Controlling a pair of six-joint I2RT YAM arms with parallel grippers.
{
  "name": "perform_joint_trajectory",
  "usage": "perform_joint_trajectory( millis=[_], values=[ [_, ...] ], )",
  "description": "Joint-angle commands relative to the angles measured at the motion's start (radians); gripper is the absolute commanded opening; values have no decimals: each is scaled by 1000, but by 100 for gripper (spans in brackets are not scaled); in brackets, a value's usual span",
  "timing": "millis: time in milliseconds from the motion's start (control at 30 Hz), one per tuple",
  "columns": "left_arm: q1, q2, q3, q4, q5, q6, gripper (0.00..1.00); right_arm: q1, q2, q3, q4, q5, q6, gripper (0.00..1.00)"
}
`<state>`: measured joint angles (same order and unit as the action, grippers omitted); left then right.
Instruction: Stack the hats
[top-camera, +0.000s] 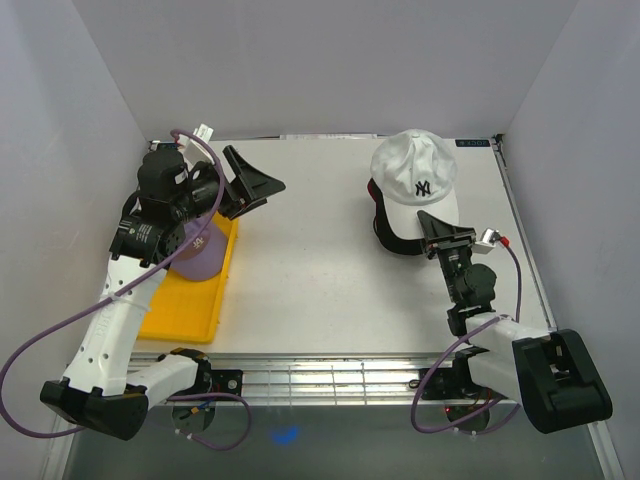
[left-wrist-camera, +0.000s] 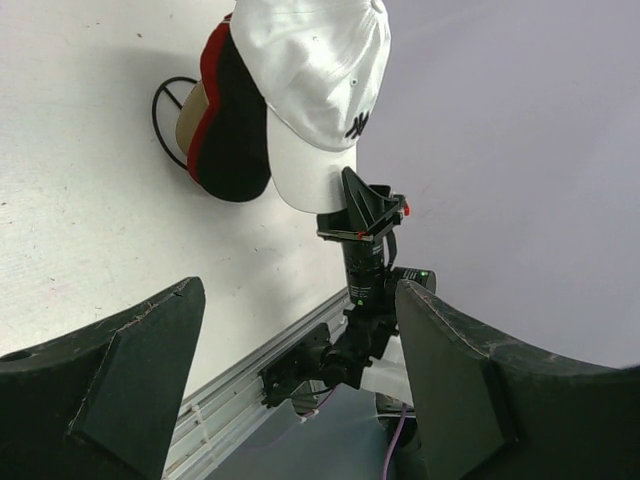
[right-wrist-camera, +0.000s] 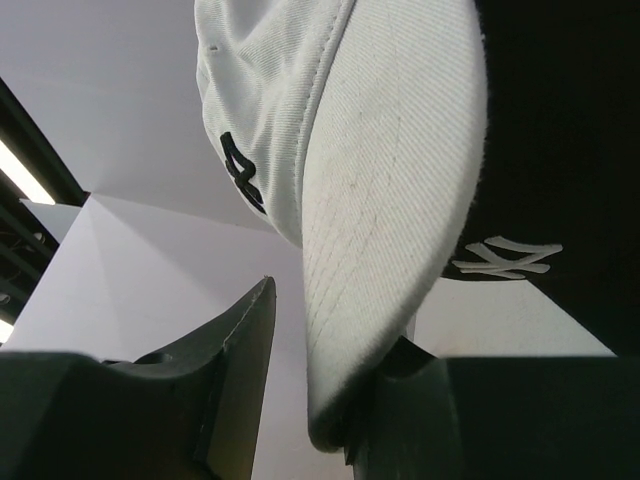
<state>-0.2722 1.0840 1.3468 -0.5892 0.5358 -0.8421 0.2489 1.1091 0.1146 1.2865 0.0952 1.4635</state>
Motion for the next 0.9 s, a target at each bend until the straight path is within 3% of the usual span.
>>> perform_joint_trajectory(
  millis=[0, 567, 733, 867],
  values=[
    [-2, -19, -15, 25, 4, 15, 87, 3, -20, -15, 36, 9, 8, 36],
    [-1, -30, -35, 25, -2, 15, 87, 3, -54, -81, 10, 8, 26, 27],
    [-1, -33, -43, 23, -3, 17, 87, 3, -19, -67, 33, 1, 53, 13],
    [-1, -30, -41, 23, -5, 18, 87, 3, -2, -33, 37, -3, 66, 8]
  ],
)
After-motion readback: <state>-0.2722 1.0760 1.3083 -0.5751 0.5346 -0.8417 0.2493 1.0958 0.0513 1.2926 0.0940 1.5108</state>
